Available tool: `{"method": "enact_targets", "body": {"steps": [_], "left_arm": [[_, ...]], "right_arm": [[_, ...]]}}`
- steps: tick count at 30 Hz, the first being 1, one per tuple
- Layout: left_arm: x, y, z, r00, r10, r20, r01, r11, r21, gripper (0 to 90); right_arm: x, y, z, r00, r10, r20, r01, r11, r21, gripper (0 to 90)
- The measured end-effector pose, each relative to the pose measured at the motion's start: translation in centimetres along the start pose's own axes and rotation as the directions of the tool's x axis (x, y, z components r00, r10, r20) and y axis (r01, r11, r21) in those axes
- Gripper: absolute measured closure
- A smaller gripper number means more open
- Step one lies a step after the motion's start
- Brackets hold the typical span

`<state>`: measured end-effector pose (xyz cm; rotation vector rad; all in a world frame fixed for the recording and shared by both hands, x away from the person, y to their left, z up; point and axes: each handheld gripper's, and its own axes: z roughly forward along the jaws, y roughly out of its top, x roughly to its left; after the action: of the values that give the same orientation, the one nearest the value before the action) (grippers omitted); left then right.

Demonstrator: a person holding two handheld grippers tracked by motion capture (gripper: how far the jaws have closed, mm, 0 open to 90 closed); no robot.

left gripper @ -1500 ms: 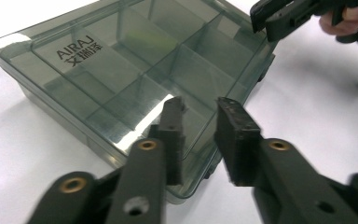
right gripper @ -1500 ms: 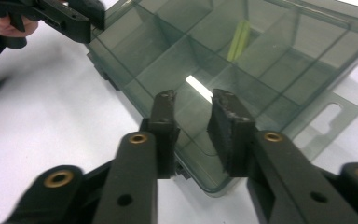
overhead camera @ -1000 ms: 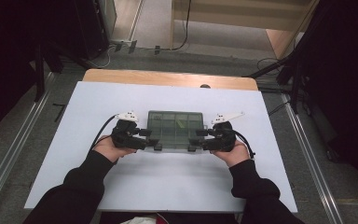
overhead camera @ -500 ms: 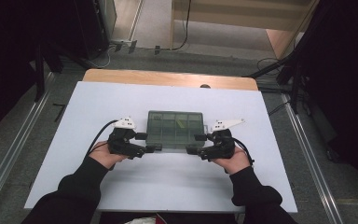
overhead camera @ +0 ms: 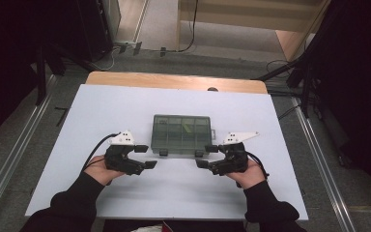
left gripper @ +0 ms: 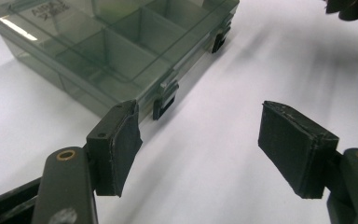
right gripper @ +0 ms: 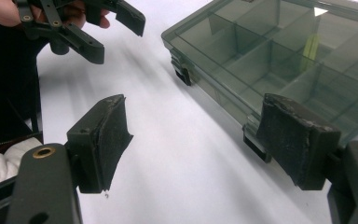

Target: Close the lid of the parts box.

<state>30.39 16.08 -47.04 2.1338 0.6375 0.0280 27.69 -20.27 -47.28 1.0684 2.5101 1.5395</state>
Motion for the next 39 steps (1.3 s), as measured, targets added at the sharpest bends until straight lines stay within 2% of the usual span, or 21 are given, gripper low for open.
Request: {"method": "enact_targets", "body": {"steps": [10,19,30,35,39], "left_arm": [[0.1,-1.4,-1.0,0.9999,-0.004,-0.016,0.004,0.9999,0.011,28.7],[0.4,-2.3,-1.9,0.9995,-0.007,-0.031,0.008,0.9998,0.018,28.7],[0.9,-3.4,-3.0,0.9981,-0.020,-0.058,0.021,0.9996,0.017,28.7],[1.2,-4.3,-3.5,0.9970,-0.019,-0.075,0.022,0.9991,0.038,28.7],[1.6,-4.8,-4.0,0.9954,-0.037,-0.088,0.040,0.9986,0.036,28.7]], "right_arm": [[0.1,-1.3,-1.4,0.9995,-0.013,0.027,0.013,0.9999,0.002,24.6],[-0.1,-2.7,-2.5,0.9970,-0.028,0.072,0.027,0.9996,0.011,23.7],[-0.7,-4.2,-3.6,0.9952,-0.013,0.097,0.010,0.9997,0.023,23.1],[-0.9,-4.7,-3.8,0.9952,-0.031,0.093,0.029,0.9992,0.029,23.1],[-1.2,-5.0,-3.9,0.9947,-0.019,0.102,0.016,0.9993,0.033,23.1]]}}
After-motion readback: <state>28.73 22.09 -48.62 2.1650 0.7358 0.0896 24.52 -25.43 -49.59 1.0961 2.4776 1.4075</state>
